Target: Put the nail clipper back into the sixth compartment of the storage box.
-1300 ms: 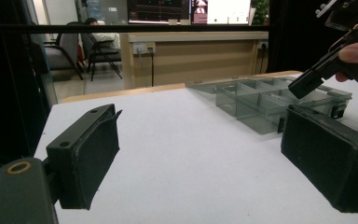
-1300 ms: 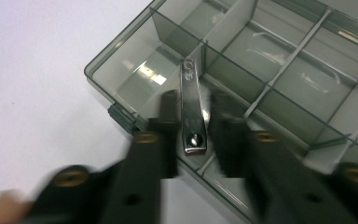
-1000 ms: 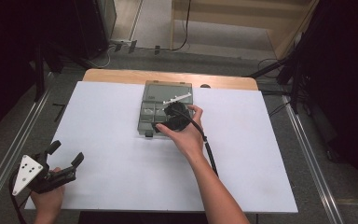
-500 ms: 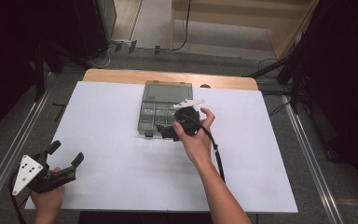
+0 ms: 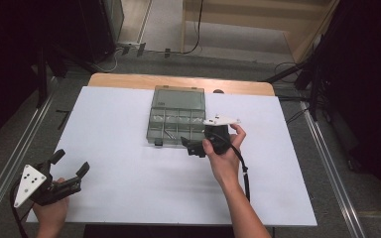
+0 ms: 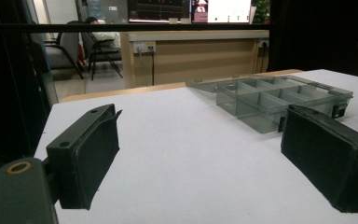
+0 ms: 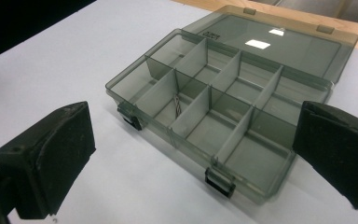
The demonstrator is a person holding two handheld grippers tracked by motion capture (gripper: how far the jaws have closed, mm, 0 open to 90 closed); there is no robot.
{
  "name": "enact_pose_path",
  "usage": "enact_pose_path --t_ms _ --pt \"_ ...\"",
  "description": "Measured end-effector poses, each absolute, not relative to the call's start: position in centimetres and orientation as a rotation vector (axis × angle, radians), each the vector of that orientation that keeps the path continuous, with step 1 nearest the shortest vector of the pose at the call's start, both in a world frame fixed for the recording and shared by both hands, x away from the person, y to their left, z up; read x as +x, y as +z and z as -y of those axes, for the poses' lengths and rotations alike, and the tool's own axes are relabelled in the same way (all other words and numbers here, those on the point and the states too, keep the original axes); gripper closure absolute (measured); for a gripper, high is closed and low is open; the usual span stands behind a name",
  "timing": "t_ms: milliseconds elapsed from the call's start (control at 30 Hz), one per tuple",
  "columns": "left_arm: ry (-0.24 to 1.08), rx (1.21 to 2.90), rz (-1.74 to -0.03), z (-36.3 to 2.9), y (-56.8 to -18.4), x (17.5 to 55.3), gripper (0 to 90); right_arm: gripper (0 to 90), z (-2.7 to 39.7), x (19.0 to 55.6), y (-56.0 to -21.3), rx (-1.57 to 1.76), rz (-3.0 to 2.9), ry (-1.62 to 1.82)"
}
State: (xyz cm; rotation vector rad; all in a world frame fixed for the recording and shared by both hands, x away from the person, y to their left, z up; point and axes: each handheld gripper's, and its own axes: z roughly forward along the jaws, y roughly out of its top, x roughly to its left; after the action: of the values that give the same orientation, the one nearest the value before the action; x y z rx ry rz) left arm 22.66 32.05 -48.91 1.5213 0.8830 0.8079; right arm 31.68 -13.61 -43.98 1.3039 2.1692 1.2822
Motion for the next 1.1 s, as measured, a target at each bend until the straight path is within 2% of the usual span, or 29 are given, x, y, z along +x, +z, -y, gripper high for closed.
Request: enact_pose_path --t_ms 1100 --pt "0.817 1.532 -0.885 -32.0 -48.9 22.7 10.7 0.0 22.8 24.8 -46.7 1.306 -1.885 1.378"
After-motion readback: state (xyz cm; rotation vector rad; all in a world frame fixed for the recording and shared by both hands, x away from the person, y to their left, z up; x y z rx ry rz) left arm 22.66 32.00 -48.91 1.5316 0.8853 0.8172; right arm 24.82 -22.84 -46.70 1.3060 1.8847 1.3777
